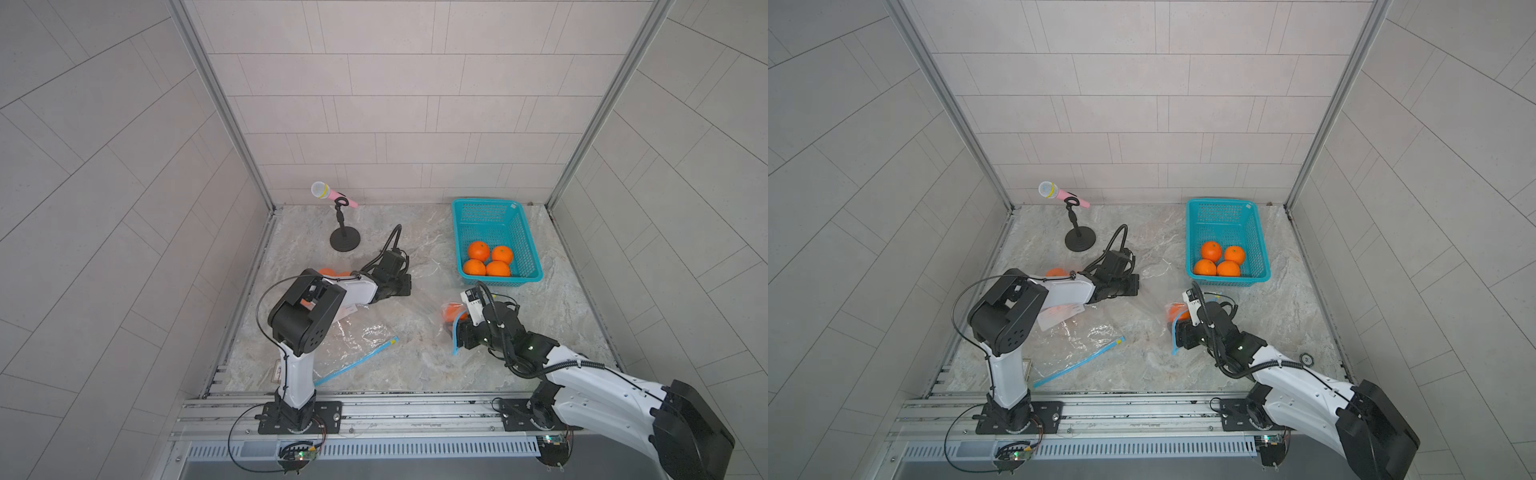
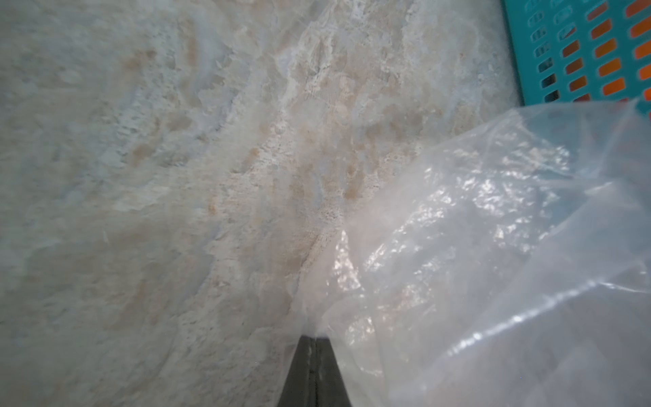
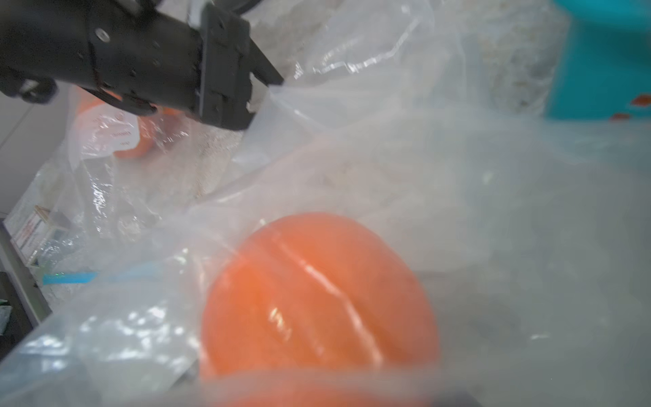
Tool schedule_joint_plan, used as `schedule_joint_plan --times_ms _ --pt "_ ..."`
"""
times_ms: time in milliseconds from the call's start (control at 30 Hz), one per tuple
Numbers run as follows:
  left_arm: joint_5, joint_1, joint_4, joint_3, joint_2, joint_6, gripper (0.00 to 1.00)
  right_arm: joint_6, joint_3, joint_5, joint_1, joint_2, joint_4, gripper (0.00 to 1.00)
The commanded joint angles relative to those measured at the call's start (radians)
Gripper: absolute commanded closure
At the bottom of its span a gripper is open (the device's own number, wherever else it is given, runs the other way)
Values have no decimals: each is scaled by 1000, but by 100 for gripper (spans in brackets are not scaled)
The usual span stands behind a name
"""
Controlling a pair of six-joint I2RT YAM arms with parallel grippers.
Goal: Open the zip-top bag and take out the orange
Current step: Pick up the orange from the zipper food storage bag.
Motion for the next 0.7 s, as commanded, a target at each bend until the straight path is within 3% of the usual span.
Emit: schedule_joint_plan --times_ms 0,100,267,433,567,667 --pt "-89 62 -127 -30 40 31 100 22 -35 3 5 -82 -61 40" --pt "0 55 -35 -81 -18 16 96 -9 -68 -34 -3 -89 59 39" --pt "29 43 -36 -135 -186 -12 34 -6 -32 -71 -2 -16 85 40" --pt "80 43 -19 -198 -279 -59 5 7 -61 -56 -4 16 153 40" --pt "260 41 93 -224 -216 -105 0 -3 -56 -66 -5 11 158 40" --pt "264 24 95 -231 -198 -115 0 -13 -54 -63 -10 8 151 40"
